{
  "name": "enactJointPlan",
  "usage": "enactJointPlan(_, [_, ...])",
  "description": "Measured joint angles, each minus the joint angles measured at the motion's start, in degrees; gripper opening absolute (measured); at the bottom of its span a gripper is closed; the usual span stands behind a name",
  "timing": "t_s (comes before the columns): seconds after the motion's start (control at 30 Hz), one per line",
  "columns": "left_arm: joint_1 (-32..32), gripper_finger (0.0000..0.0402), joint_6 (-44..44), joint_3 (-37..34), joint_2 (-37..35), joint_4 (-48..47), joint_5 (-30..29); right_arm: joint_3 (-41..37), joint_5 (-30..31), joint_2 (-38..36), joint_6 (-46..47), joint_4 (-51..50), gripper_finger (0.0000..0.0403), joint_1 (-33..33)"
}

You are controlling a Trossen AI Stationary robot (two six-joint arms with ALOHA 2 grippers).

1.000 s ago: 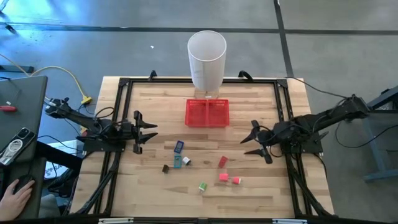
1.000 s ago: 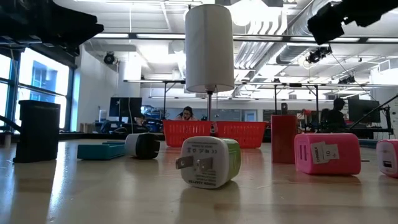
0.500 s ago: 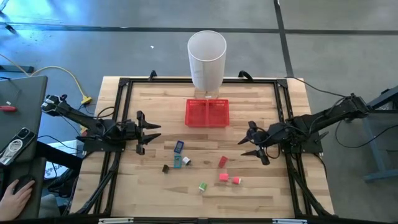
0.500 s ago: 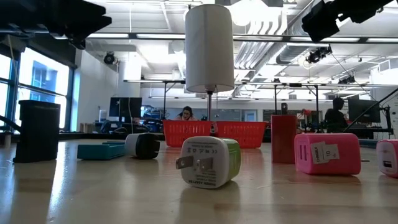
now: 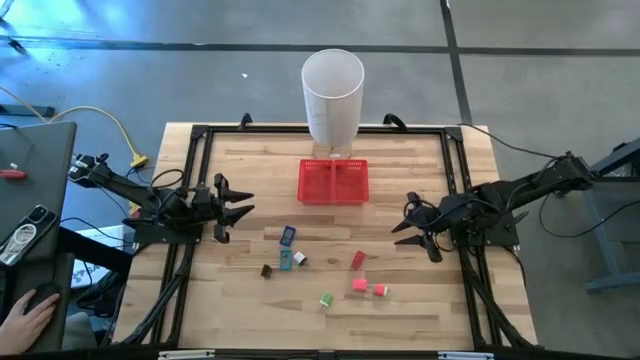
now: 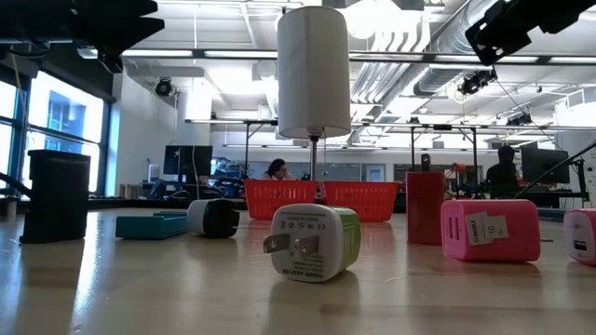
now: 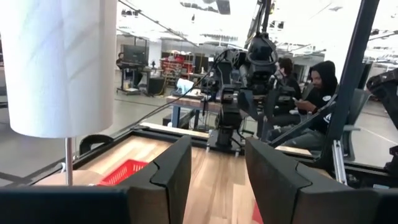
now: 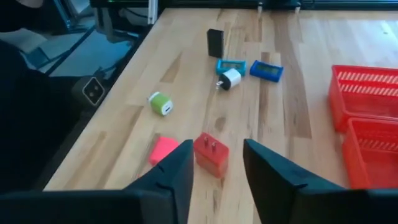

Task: Pick & Place Office items
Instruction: Put the red charger adapter into the left red bin

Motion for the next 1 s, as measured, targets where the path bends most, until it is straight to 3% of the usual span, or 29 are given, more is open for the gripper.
enactJointPlan(0.3, [0.00, 0.0146, -2.30, 0.00, 0.02, -1.51, 0.13, 0.01, -0.67, -0.02, 0.27, 2.81, 0.0116, 0.76])
enactJointPlan(0.73, [0.00, 0.0146, -2.46, 0.00, 0.01, -1.55, 0.15, -0.01, -2.32, 8.45, -0.48, 5.79, 0.0224, 0.88])
enactJointPlan(1.0, [0.00, 0.0146, -4.21, 0.00, 0.92, -1.55, 0.20, -0.01, -2.36, 16.88, -4.55, 5.97, 0.0228, 0.87])
